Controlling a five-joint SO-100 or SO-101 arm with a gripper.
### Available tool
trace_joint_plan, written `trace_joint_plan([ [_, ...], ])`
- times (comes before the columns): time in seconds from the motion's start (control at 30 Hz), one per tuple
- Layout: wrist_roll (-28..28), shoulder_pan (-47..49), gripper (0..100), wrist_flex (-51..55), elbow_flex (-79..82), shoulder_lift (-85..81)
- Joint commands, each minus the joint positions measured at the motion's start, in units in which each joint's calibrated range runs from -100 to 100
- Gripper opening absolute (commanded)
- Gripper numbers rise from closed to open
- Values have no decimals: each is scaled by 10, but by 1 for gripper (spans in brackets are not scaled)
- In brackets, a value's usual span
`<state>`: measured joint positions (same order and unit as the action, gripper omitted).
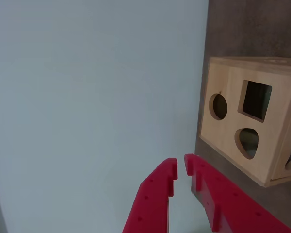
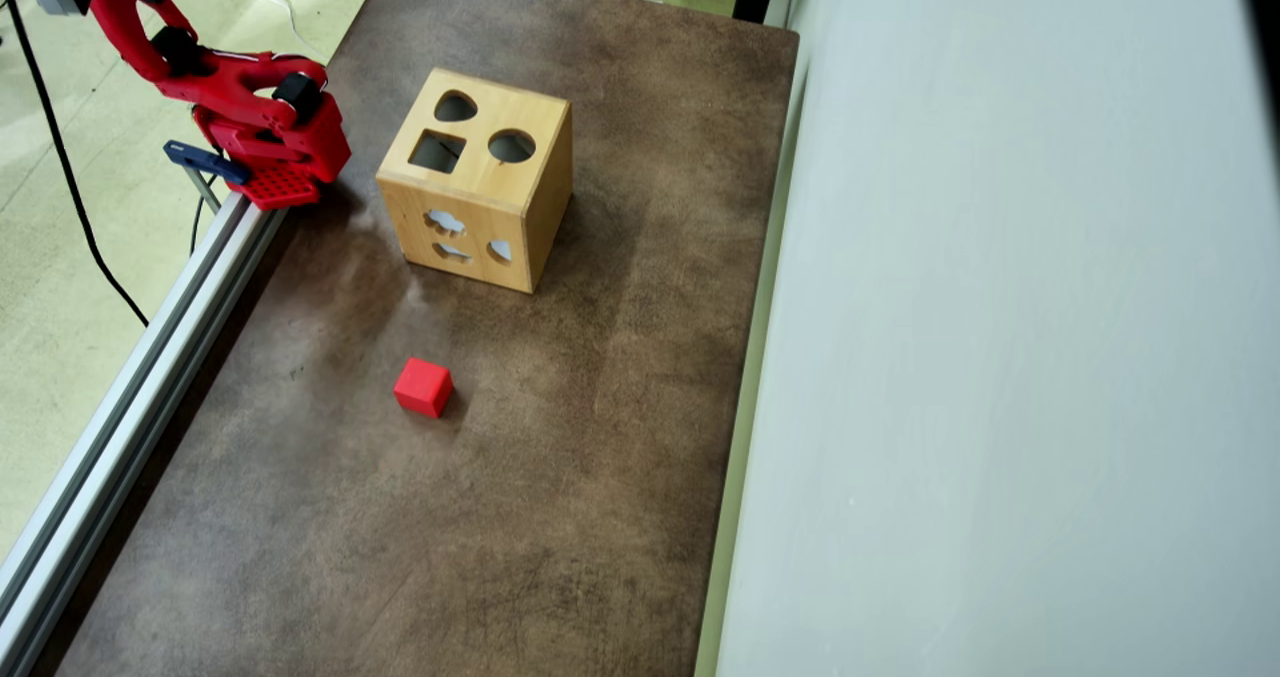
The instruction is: Pick and place the red cube on the square hole
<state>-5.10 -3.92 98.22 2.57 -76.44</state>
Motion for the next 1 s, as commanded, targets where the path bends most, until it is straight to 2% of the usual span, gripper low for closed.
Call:
trace_joint_plan([
  [0.0, -6, -60, 4, -2, -79, 126],
  [0.33, -6, -198, 4, -3, -228, 401],
  [0.8, -9, -292, 4, -4, -236, 519],
  [0.97, -66, -299, 4, -4, -236, 555],
])
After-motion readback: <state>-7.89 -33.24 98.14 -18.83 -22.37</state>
